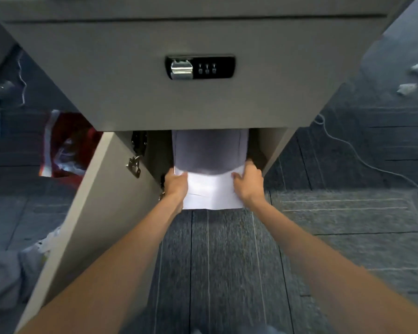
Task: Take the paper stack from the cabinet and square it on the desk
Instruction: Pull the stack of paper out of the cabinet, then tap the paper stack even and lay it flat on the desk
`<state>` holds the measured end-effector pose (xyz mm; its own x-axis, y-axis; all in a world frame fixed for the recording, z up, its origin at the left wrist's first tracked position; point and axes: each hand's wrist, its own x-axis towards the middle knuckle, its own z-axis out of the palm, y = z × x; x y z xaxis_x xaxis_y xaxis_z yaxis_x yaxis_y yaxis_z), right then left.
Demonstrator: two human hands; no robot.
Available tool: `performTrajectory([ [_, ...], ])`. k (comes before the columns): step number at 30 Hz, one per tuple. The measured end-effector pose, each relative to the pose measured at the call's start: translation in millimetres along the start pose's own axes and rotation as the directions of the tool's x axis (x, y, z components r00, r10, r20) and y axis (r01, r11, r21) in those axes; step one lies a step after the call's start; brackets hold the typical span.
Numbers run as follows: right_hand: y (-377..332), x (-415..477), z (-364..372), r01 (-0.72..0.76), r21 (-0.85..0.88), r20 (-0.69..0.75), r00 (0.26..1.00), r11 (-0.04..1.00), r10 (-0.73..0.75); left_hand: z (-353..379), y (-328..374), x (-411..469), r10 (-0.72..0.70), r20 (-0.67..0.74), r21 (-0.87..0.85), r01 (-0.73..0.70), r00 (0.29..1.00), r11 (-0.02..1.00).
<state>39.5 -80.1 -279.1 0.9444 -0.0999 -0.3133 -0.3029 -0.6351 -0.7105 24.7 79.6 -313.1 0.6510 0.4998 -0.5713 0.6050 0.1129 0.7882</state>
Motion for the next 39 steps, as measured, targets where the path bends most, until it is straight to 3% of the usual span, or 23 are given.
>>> performTrajectory([
  [12, -58.9, -170.9, -115.6, -0.258, -0.057, 0.194, 0.945, 0.965, 0.264, -86.1, 67.5, -204.7, -0.293, 0.115, 0.12, 0.28, 0.949, 0.953],
  [25, -96.2, -292.7, -261.8, -0.419, 0.014, 0.161, 0.897, 0.908, 0.411, -114.0, 129.3, -353.0, -0.493, 0.294, 0.176, 0.461, 0.819, 0.87],
  [33, -89.7, -330.6, -362.3, -0.488, 0.132, 0.014, 0.871, 0.863, 0.49, -65.5, 177.7, -419.5, -0.467, 0.492, 0.264, 0.385, 0.735, 0.884],
  [39, -82.9, -365.6, -433.7, -0.503, 0.386, -0.108, 0.808, 0.773, 0.579, -21.3, 219.3, -463.5, -0.449, 0.616, 0.386, 0.249, 0.647, 0.888],
])
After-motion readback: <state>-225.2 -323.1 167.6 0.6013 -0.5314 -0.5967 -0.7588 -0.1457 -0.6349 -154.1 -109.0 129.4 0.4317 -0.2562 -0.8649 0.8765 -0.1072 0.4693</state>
